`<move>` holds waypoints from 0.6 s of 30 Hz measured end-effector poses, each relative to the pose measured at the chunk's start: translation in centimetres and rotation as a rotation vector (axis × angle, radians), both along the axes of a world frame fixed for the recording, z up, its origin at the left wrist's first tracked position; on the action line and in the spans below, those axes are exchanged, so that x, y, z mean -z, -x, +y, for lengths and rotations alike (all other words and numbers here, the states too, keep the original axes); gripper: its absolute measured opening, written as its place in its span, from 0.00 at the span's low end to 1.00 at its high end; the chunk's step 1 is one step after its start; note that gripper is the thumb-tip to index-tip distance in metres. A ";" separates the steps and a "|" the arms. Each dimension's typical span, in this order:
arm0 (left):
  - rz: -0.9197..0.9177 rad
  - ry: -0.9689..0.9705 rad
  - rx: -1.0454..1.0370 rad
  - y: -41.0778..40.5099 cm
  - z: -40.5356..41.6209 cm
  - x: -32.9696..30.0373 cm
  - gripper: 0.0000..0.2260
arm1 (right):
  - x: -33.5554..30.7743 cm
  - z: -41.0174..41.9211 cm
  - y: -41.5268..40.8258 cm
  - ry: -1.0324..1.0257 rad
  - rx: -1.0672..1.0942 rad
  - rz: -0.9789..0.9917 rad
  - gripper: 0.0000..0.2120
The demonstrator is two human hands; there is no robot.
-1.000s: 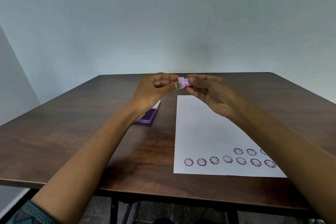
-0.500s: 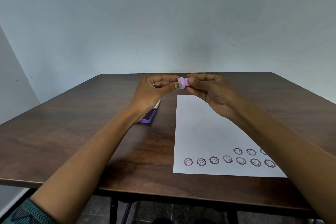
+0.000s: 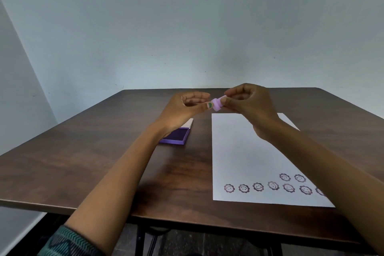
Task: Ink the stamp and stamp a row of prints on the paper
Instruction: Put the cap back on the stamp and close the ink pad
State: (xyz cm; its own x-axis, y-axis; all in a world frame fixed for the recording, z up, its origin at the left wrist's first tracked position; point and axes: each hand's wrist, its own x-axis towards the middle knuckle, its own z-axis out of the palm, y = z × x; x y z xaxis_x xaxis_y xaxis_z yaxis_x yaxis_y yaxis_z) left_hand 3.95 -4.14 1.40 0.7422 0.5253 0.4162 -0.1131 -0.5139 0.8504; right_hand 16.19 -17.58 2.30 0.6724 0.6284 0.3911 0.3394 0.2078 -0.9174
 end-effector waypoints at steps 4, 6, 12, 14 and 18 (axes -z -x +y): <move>0.042 -0.037 -0.111 0.6 1.1 0.1 0.10 | 0.1 1.1 0.6 0.141 0.025 -0.277 0.08; 0.071 -0.057 -0.160 0.8 1.6 0.2 0.10 | 0.1 2.2 1.0 0.225 0.034 -0.402 0.06; 0.138 -0.133 -0.277 1.0 2.7 0.6 0.09 | 0.8 5.0 0.6 0.432 0.030 -0.704 0.07; 0.152 -0.148 -0.290 1.1 2.9 0.7 0.09 | 1.0 5.4 0.5 0.466 0.024 -0.760 0.07; 0.190 -0.188 -0.318 1.2 3.0 0.7 0.09 | 1.4 5.6 0.4 0.489 0.003 -0.795 0.07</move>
